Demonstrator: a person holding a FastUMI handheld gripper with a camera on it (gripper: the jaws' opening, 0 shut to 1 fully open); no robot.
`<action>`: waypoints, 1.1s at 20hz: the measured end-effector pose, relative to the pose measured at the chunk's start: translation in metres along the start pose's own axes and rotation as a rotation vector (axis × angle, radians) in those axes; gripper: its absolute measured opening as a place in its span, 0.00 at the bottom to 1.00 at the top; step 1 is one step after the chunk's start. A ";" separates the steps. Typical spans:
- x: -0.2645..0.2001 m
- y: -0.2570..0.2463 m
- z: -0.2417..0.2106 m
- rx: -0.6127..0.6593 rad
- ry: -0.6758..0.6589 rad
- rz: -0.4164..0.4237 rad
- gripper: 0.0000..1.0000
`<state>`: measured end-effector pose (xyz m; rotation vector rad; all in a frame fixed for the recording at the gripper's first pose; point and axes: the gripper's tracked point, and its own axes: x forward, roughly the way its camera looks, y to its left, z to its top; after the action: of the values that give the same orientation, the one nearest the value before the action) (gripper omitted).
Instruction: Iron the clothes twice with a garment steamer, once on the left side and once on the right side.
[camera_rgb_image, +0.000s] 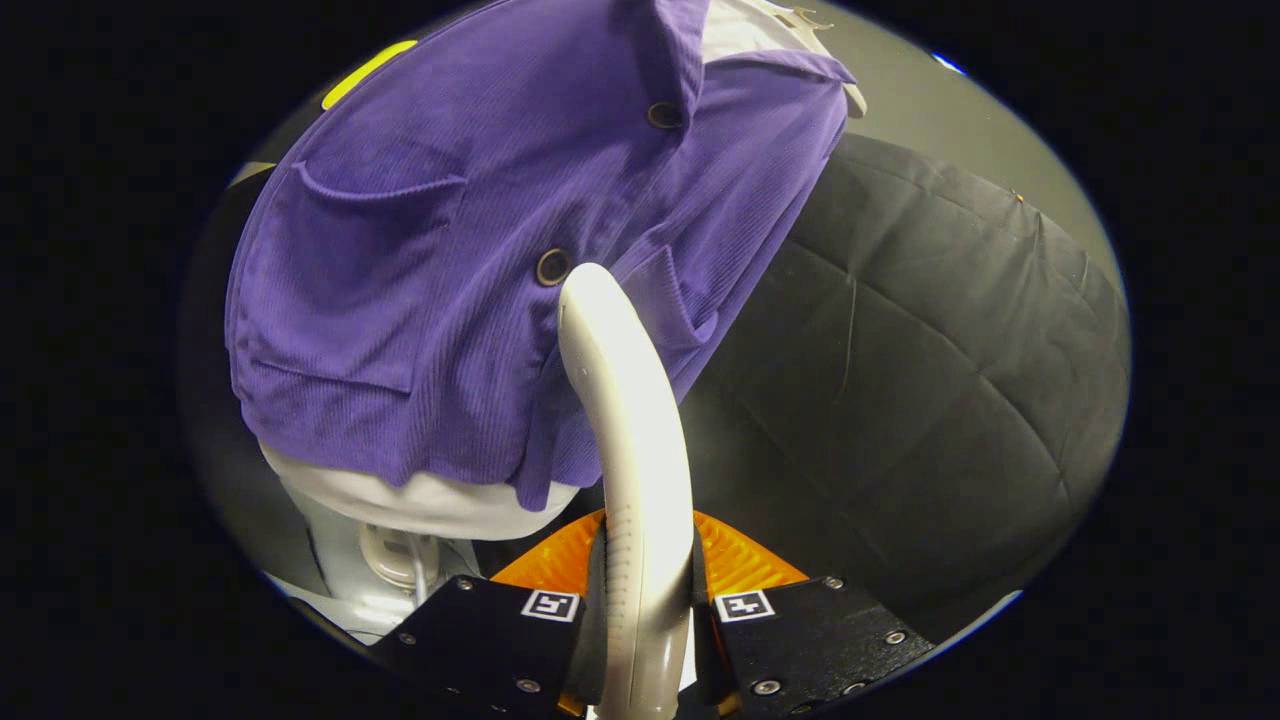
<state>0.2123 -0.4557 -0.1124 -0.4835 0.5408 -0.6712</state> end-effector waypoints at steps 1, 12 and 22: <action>-0.001 0.000 0.000 0.001 0.004 0.007 0.35; -0.029 -0.013 -0.012 0.046 -0.008 0.047 0.35; -0.138 -0.025 -0.030 0.036 -0.122 0.224 0.35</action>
<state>0.0922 -0.3852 -0.0777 -0.4191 0.4590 -0.4333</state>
